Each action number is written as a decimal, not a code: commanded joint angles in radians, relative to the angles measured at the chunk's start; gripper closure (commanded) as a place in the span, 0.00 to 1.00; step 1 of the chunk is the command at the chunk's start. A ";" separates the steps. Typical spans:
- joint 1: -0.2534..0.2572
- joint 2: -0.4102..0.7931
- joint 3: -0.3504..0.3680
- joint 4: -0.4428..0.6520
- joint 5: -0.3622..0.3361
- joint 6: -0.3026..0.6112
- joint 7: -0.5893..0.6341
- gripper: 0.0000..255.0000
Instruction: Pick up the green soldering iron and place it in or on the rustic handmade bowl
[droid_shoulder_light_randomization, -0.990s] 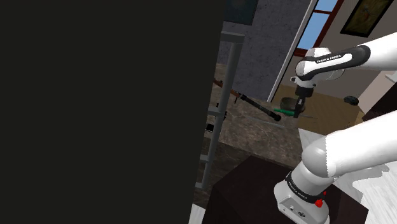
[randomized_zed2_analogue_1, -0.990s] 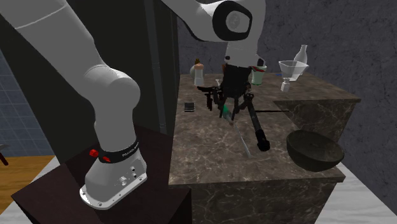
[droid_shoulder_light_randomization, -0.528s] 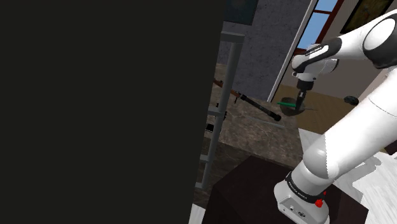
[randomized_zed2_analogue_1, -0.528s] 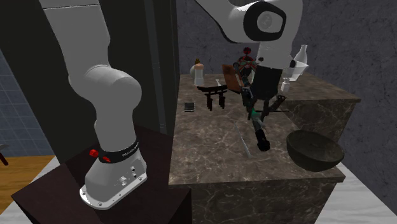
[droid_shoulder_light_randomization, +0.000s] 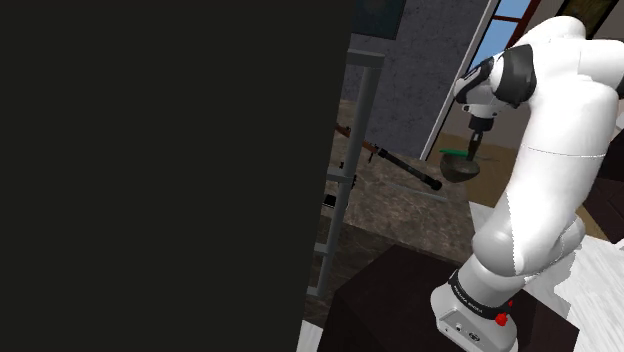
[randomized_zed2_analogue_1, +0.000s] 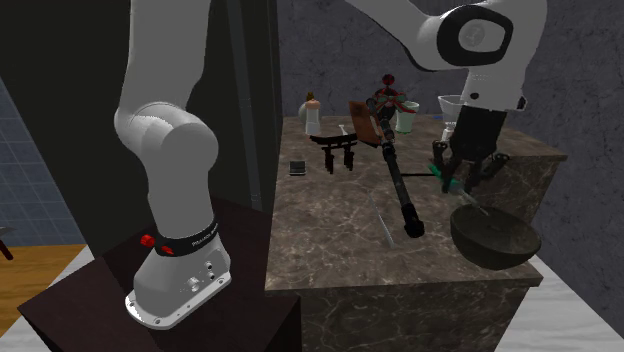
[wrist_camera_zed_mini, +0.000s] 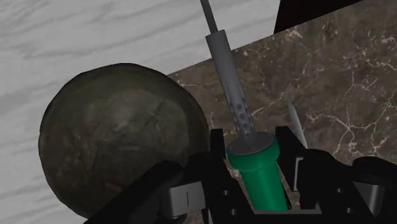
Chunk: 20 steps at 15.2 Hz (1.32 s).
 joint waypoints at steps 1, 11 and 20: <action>-0.049 0.081 0.017 0.099 0.053 -0.035 -0.042 1.00; -0.259 0.377 0.101 0.501 0.192 -0.163 -0.125 1.00; -0.264 0.424 0.122 0.451 0.218 -0.072 -0.129 1.00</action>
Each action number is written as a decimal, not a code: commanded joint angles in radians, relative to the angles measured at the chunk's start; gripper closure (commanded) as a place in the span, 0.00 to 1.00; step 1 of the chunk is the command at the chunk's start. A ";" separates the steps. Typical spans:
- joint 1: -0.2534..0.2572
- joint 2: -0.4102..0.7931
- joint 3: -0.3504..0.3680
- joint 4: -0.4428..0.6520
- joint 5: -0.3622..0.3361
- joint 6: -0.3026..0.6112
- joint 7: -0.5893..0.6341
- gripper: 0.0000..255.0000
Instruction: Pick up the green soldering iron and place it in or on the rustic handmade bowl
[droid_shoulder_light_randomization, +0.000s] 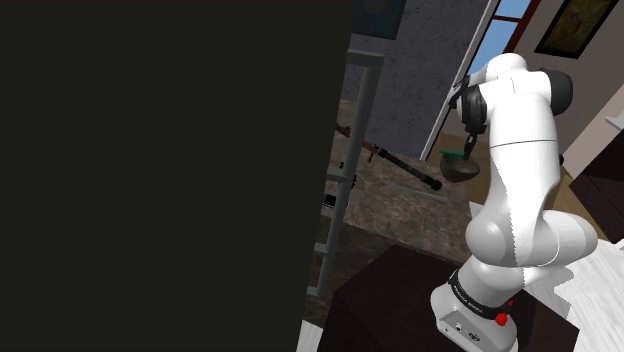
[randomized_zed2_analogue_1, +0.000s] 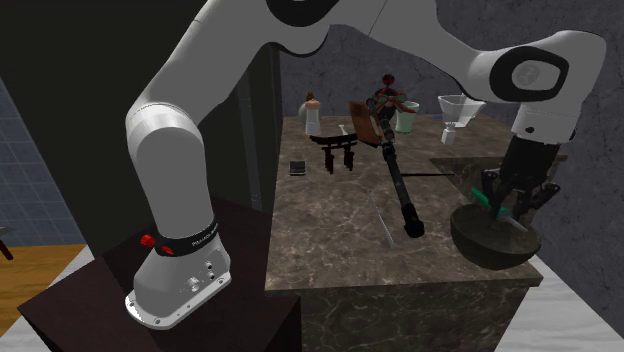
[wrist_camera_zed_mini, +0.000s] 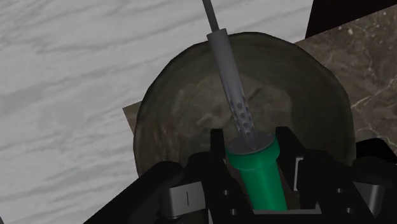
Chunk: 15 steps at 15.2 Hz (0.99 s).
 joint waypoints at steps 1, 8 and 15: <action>-0.002 0.012 0.005 -0.007 0.006 0.018 -0.001 1.00; -0.003 0.018 0.008 -0.011 0.010 0.028 -0.001 1.00; -0.003 0.018 0.008 -0.011 0.010 0.028 -0.001 0.00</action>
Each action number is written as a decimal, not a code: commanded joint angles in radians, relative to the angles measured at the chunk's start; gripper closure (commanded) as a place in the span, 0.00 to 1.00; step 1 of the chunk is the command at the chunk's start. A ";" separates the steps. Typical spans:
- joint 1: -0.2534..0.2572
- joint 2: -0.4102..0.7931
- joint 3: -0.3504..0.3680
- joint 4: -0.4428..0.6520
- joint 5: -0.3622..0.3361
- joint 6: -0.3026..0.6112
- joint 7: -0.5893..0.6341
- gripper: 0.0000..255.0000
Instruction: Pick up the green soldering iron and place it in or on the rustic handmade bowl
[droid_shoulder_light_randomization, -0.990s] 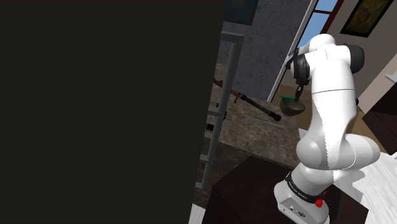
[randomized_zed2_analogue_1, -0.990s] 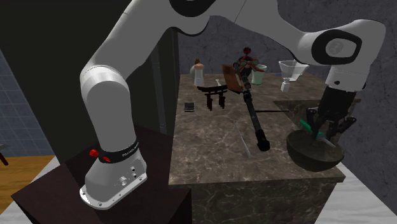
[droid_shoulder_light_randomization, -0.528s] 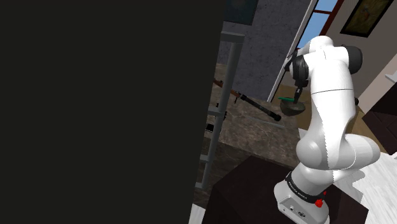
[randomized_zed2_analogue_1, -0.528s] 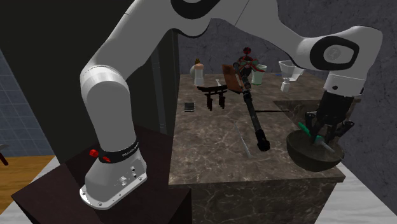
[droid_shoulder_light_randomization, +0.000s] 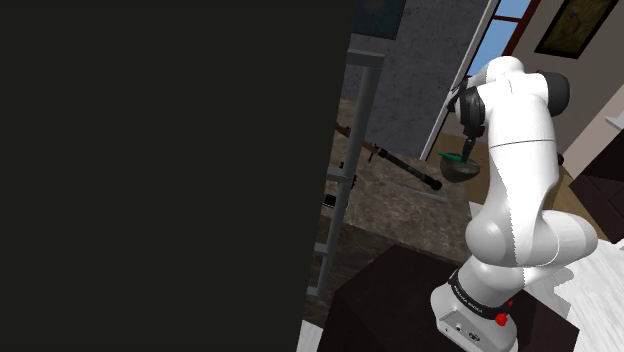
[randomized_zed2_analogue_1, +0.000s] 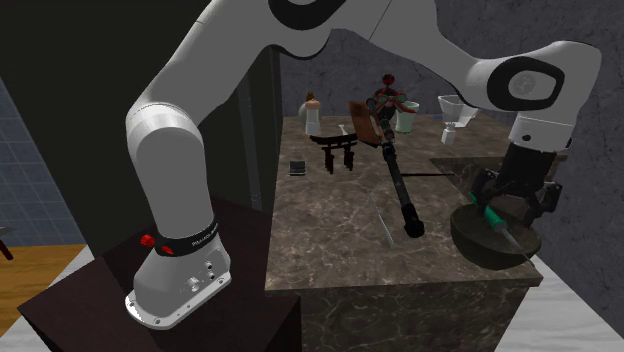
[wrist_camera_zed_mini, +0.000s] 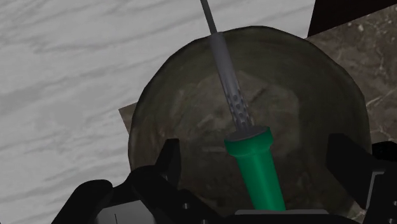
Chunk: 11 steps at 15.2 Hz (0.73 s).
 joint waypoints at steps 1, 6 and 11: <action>0.000 -0.008 -0.004 0.022 -0.006 -0.029 0.004 0.00; -0.004 -0.024 -0.013 0.095 -0.019 -0.113 0.016 0.00; -0.004 -0.024 -0.013 0.096 -0.019 -0.113 0.016 0.00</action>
